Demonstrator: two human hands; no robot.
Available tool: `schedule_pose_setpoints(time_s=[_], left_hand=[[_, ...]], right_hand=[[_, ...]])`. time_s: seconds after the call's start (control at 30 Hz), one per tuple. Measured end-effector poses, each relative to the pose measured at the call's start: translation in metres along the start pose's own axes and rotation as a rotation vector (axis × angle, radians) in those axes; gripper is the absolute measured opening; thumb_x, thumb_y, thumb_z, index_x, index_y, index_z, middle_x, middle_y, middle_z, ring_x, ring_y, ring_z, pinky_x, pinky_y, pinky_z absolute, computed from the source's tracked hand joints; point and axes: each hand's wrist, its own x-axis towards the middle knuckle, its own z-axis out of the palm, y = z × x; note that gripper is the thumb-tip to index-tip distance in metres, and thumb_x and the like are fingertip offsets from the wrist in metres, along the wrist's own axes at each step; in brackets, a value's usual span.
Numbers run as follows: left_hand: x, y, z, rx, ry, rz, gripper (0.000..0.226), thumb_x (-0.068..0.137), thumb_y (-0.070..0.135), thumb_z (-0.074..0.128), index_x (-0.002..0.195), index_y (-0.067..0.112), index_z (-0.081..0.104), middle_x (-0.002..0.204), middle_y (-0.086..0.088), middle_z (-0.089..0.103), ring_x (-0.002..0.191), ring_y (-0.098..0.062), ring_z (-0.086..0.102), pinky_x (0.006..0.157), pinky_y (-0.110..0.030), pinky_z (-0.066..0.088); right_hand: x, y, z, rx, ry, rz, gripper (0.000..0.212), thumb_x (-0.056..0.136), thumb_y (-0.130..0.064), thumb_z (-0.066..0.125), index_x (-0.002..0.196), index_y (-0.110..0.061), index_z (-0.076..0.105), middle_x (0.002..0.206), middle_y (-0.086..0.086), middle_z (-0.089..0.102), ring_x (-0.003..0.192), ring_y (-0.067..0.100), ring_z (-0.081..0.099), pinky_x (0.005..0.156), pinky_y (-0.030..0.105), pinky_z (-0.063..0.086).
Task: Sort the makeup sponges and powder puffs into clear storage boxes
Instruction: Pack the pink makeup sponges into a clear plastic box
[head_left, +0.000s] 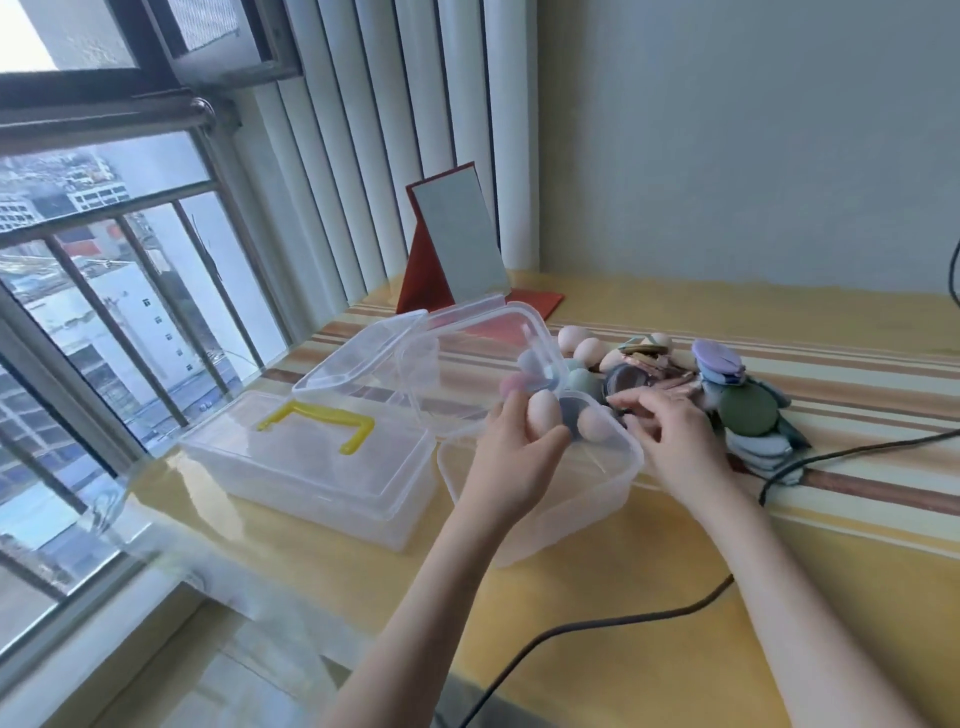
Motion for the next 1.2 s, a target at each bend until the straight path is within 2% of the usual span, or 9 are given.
schedule_pose_setpoints(time_s=[0.13,0.23,0.37,0.43,0.57,0.7,0.87,1.03,1.2], left_hand=[[0.002,-0.003,0.001,0.090,0.047,-0.080,0.030,0.083,0.029,0.052,0.111,0.020,0.049,0.111,0.003,0.045,0.107,-0.027,0.045,0.094,-0.043,0.039],[0.004,0.000,0.001,0.025,0.059,-0.048,0.028,0.081,0.027,0.052,0.108,0.019,0.052,0.110,-0.001,0.053,0.103,-0.026,0.049,0.089,-0.042,0.042],[0.003,0.000,0.000,-0.093,0.143,-0.032,0.017,0.077,0.030,0.055,0.093,0.023,0.053,0.088,0.006,0.059,0.084,-0.015,0.054,0.066,-0.029,0.041],[0.001,0.002,-0.003,-0.184,0.201,-0.006,0.018,0.074,0.036,0.056,0.090,0.030,0.055,0.076,0.016,0.059,0.071,-0.001,0.053,0.058,-0.019,0.039],[-0.005,0.014,-0.008,-0.297,0.380,0.133,0.018,0.070,0.039,0.055,0.085,0.029,0.056,0.073,0.017,0.058,0.065,0.001,0.051,0.055,-0.009,0.042],[-0.009,0.014,-0.020,-0.388,0.393,0.046,0.020,0.074,0.037,0.055,0.090,0.025,0.057,0.080,0.005,0.059,0.079,-0.022,0.060,0.070,-0.039,0.052],[-0.017,0.000,-0.037,-0.506,0.472,0.120,0.008,0.079,0.030,0.055,0.084,0.025,0.052,0.072,0.013,0.055,0.069,-0.009,0.056,0.064,-0.028,0.049],[-0.026,-0.020,-0.014,-0.395,0.702,0.301,0.016,0.084,0.034,0.054,0.094,0.027,0.044,0.080,0.022,0.057,0.070,0.002,0.053,0.062,-0.010,0.043],[-0.030,-0.034,-0.006,-0.415,0.661,0.412,0.018,0.084,0.039,0.052,0.097,0.031,0.043,0.086,0.012,0.059,0.077,-0.001,0.056,0.069,-0.013,0.044]], right_hand=[[-0.004,0.003,0.014,-0.326,-0.138,-0.108,0.051,0.085,-0.011,0.061,0.134,-0.023,0.055,0.129,-0.002,0.059,0.115,0.025,0.044,0.099,0.037,0.034],[-0.003,0.006,0.017,-0.448,-0.109,-0.123,0.049,0.085,-0.021,0.063,0.132,-0.031,0.056,0.121,-0.004,0.056,0.107,0.024,0.043,0.094,0.037,0.034],[-0.001,0.001,0.016,-0.121,0.071,-0.073,0.040,0.079,-0.007,0.072,0.117,-0.015,0.066,0.115,0.009,0.056,0.107,0.031,0.051,0.089,0.037,0.043],[-0.003,-0.005,0.009,0.190,0.162,-0.029,0.035,0.085,-0.010,0.070,0.118,-0.018,0.065,0.121,0.004,0.056,0.111,0.022,0.055,0.092,0.033,0.049],[0.004,-0.032,-0.008,0.568,0.208,0.005,0.022,0.090,-0.017,0.064,0.106,-0.032,0.061,0.111,-0.008,0.064,0.101,0.011,0.062,0.079,0.026,0.052],[0.010,-0.069,-0.008,0.658,-0.143,-0.058,0.044,0.086,-0.007,0.063,0.108,-0.045,0.056,0.113,0.000,0.060,0.093,0.016,0.066,0.072,0.024,0.055],[0.021,-0.101,0.015,0.452,-0.605,-0.071,0.028,0.077,-0.028,0.078,0.100,-0.037,0.064,0.099,-0.009,0.066,0.080,0.003,0.068,0.064,0.017,0.053],[0.029,-0.092,0.030,0.449,-0.792,-0.073,0.032,0.079,-0.009,0.074,0.097,-0.035,0.066,0.096,-0.003,0.065,0.068,0.011,0.064,0.060,0.026,0.056],[0.029,-0.088,0.032,0.144,-0.705,-0.239,0.038,0.070,-0.022,0.077,0.089,-0.039,0.049,0.090,-0.012,0.060,0.059,-0.003,0.054,0.055,0.016,0.047]])
